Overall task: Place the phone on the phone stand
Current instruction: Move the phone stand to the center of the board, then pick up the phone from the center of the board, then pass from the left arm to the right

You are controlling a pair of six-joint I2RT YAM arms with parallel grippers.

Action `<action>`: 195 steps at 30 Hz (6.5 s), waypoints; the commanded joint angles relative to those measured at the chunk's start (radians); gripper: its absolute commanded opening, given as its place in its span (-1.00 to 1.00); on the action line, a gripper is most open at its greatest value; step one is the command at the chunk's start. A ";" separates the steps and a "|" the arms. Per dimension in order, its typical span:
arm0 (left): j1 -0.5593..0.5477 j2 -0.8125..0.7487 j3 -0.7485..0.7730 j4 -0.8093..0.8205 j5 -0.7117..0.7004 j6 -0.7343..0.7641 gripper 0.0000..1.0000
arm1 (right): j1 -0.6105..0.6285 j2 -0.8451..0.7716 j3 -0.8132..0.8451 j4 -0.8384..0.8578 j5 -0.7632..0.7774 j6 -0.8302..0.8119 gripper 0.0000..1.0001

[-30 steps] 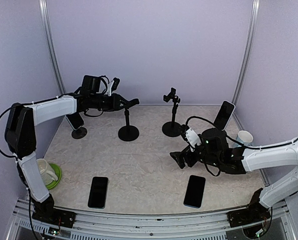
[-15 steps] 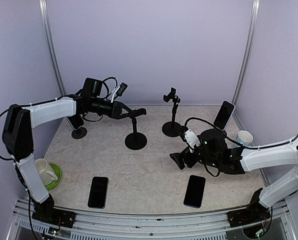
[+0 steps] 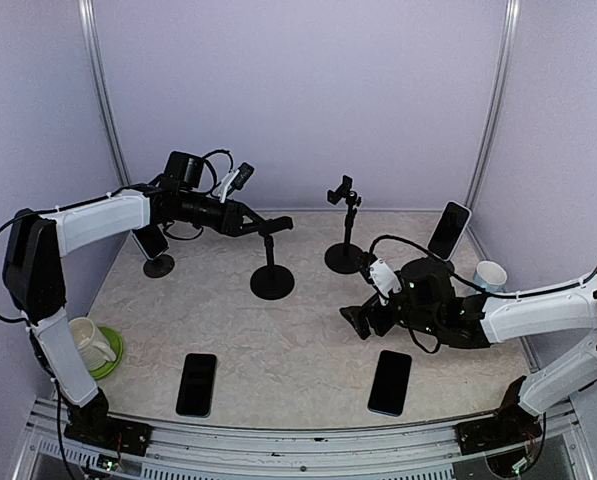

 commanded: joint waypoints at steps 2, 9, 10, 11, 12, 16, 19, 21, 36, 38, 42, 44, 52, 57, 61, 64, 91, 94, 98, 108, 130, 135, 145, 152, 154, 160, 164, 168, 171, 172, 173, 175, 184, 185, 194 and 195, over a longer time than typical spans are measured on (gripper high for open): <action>-0.019 -0.063 -0.017 -0.031 -0.124 -0.001 -0.18 | -0.007 0.009 0.012 0.014 -0.008 0.006 1.00; -0.021 -0.121 -0.068 -0.009 -0.291 -0.028 -0.18 | -0.008 0.011 0.015 0.011 -0.013 0.006 1.00; -0.021 -0.124 -0.071 -0.010 -0.305 -0.029 -0.18 | -0.007 0.010 0.015 0.010 -0.013 0.006 1.00; -0.021 -0.130 -0.075 -0.009 -0.316 -0.030 -0.18 | -0.007 0.010 0.015 0.009 -0.014 0.006 1.00; -0.021 -0.137 -0.080 -0.002 -0.322 -0.033 -0.18 | -0.007 0.009 0.015 0.009 -0.013 0.006 1.00; -0.021 -0.188 -0.107 0.046 -0.329 -0.057 -0.13 | -0.008 0.009 0.014 0.009 -0.012 0.006 1.00; -0.023 -0.240 -0.129 0.085 -0.344 -0.079 -0.04 | -0.007 0.009 0.015 0.008 -0.012 0.006 1.00; -0.029 -0.279 -0.142 0.106 -0.375 -0.089 0.04 | -0.007 0.009 0.015 0.008 -0.012 0.006 1.00; -0.098 -0.649 -0.435 0.354 -0.573 -0.202 0.97 | -0.007 0.005 0.018 0.003 -0.025 0.006 1.00; -0.095 -0.728 -0.525 0.439 -0.631 -0.305 0.97 | -0.007 0.004 0.018 0.004 -0.032 0.007 1.00; -0.046 -0.809 -0.622 0.516 -0.548 -0.442 0.97 | -0.007 0.007 0.021 0.005 -0.045 0.009 1.00; -0.057 -0.789 -0.597 0.441 -0.616 -0.453 0.97 | -0.007 0.009 0.022 0.004 -0.046 0.009 1.00; -0.163 -0.733 -0.625 0.143 -0.884 -0.609 0.97 | -0.007 0.006 0.024 -0.003 -0.045 0.007 1.00; -0.259 -0.777 -0.719 0.020 -1.056 -0.812 0.97 | -0.006 0.016 0.029 -0.003 -0.052 0.008 1.00; -0.339 -0.741 -0.749 -0.093 -1.117 -0.918 0.97 | -0.007 0.023 0.033 -0.006 -0.060 0.011 1.00; -0.391 -0.685 -0.745 -0.172 -1.139 -0.949 0.97 | -0.007 0.021 0.032 -0.006 -0.061 0.011 1.00; -0.620 -0.515 -0.927 -0.204 -1.115 -1.126 0.97 | -0.007 0.021 0.032 -0.006 -0.068 0.011 1.00; -0.621 -0.500 -0.932 -0.174 -1.099 -1.117 0.94 | -0.007 0.023 0.032 -0.006 -0.067 0.011 1.00; -0.621 -0.485 -0.937 -0.148 -1.081 -1.108 0.89 | -0.008 0.026 0.033 -0.006 -0.068 0.009 1.00; -0.644 -0.407 -0.919 -0.163 -1.091 -1.113 0.79 | -0.008 0.024 0.033 -0.008 -0.070 0.009 1.00; -0.688 -0.350 -0.899 -0.202 -1.069 -1.084 0.49 | -0.008 0.014 0.030 -0.010 -0.070 0.011 1.00; -0.689 -0.352 -0.892 -0.195 -1.069 -1.066 0.40 | -0.007 0.014 0.030 -0.011 -0.071 0.009 1.00; -0.689 -0.357 -0.817 -0.096 -1.131 -0.939 0.39 | -0.007 0.033 0.053 -0.025 -0.174 0.024 1.00; -0.689 -0.242 -0.694 -0.020 -1.172 -0.810 0.38 | 0.001 0.128 0.182 -0.174 -0.295 0.083 1.00; -0.690 -0.210 -0.659 -0.003 -1.178 -0.778 0.38 | 0.005 0.164 0.234 -0.222 -0.310 0.107 1.00; -0.699 -0.153 -0.562 0.031 -1.200 -0.702 0.38 | 0.006 0.258 0.341 -0.326 -0.377 0.220 1.00; -0.715 -0.145 -0.524 0.056 -1.222 -0.658 0.37 | 0.006 0.283 0.354 -0.310 -0.459 0.280 1.00; -0.742 -0.154 -0.513 0.092 -1.246 -0.610 0.38 | 0.006 0.293 0.361 -0.315 -0.501 0.328 0.99; -0.764 -0.168 -0.520 0.126 -1.262 -0.580 0.37 | 0.006 0.286 0.356 -0.310 -0.519 0.369 0.99; -0.771 -0.172 -0.524 0.138 -1.267 -0.571 0.37 | 0.006 0.284 0.356 -0.307 -0.529 0.379 0.98; -0.779 -0.176 -0.527 0.151 -1.273 -0.560 0.37 | 0.006 0.282 0.358 -0.304 -0.538 0.383 0.98; -0.800 -0.182 -0.529 0.175 -1.289 -0.540 0.37 | 0.005 0.285 0.361 -0.295 -0.564 0.425 0.97; -0.890 -0.183 -0.515 0.243 -1.374 -0.455 0.37 | 0.006 0.327 0.374 -0.250 -0.697 0.497 0.75; -0.897 -0.182 -0.513 0.245 -1.383 -0.450 0.37 | 0.005 0.328 0.372 -0.241 -0.709 0.503 0.72; -0.923 -0.180 -0.505 0.285 -1.416 -0.415 0.37 | 0.011 0.371 0.382 -0.198 -0.821 0.531 0.39; -0.923 -0.181 -0.505 0.285 -1.417 -0.414 0.37 | 0.012 0.375 0.383 -0.198 -0.826 0.532 0.36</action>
